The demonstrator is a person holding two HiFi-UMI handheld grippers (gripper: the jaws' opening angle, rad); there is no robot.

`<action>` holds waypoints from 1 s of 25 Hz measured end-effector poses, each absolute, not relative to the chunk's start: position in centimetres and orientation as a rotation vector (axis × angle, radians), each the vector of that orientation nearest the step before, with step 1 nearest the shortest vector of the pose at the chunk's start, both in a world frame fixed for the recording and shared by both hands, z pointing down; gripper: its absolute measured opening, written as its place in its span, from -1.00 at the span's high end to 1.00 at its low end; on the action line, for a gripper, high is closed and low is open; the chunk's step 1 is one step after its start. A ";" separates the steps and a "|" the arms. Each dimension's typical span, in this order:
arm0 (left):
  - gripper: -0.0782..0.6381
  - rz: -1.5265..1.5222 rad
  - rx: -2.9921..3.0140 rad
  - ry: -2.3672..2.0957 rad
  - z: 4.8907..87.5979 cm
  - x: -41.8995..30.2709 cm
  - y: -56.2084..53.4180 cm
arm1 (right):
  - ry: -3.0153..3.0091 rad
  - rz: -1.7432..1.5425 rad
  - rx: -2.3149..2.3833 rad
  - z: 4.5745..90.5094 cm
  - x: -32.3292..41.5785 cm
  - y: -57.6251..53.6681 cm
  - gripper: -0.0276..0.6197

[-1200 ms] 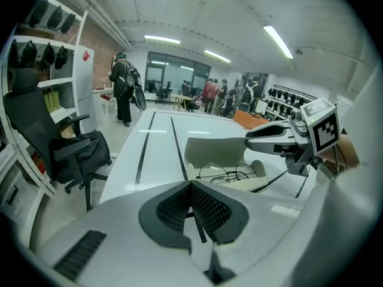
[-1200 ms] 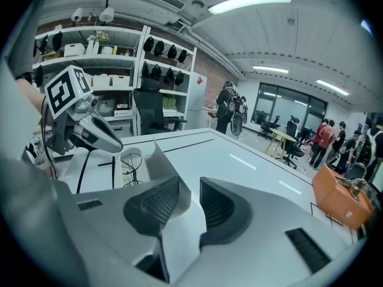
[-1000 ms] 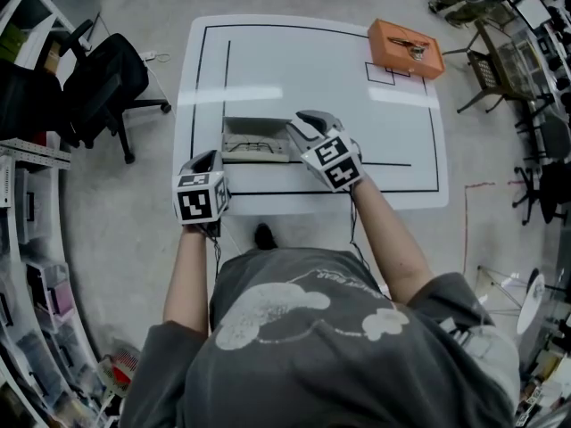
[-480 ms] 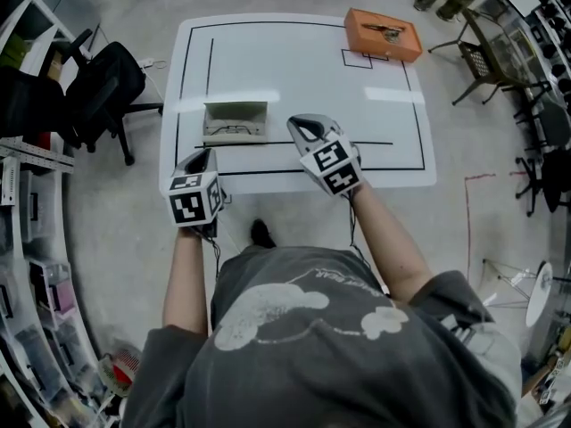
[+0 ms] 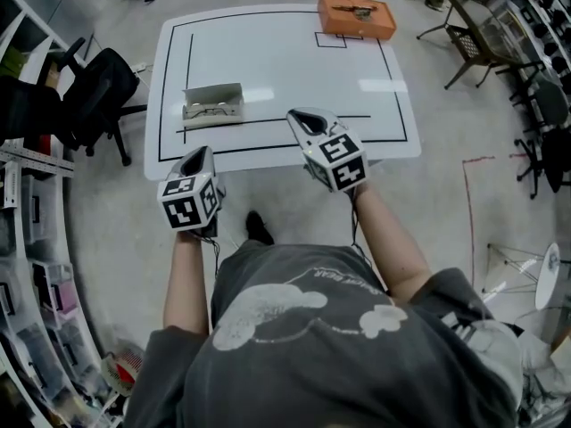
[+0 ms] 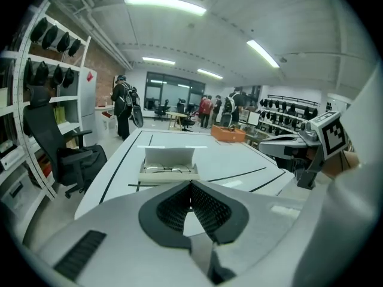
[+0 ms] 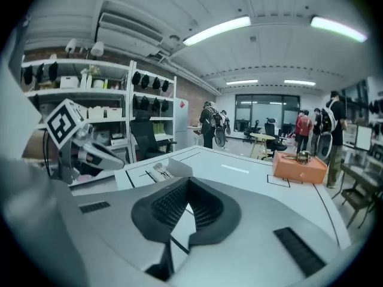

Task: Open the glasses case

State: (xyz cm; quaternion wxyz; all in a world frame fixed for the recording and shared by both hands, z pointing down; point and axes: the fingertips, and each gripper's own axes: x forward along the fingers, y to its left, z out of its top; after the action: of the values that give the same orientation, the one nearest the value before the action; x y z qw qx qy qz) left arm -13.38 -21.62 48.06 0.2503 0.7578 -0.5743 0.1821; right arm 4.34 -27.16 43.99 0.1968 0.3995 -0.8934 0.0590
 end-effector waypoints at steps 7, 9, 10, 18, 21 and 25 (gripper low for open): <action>0.78 0.482 2.067 -1.577 47.4 -10.7 -17.8 | -2.509 0.183 1.146 43.2 8.5 -23.3 0.92; 0.78 0.486 2.071 -1.581 47.2 -9.9 -16.2 | -2.515 0.182 1.162 42.9 9.7 -21.9 0.92; 0.78 0.487 2.073 -1.583 47.1 -9.5 -15.5 | -2.512 0.177 1.166 42.9 10.1 -21.2 0.92; 0.78 0.449 2.079 -1.603 46.7 -6.5 -8.8 | -2.532 0.188 1.110 43.8 12.5 -14.2 0.92; 0.78 0.423 2.072 -1.612 46.8 -5.6 -6.5 | -2.542 0.206 1.092 44.1 13.3 -12.2 0.92; 0.78 0.382 2.081 -1.637 46.7 -4.6 -4.0 | -2.545 0.230 1.066 44.9 14.4 -9.8 0.92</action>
State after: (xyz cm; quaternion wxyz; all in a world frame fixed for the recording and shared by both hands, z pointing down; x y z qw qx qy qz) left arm -4.56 -4.01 46.67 0.2309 0.7569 -0.5954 0.1388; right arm 14.37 -9.83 44.94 0.1854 0.3783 -0.9032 0.0815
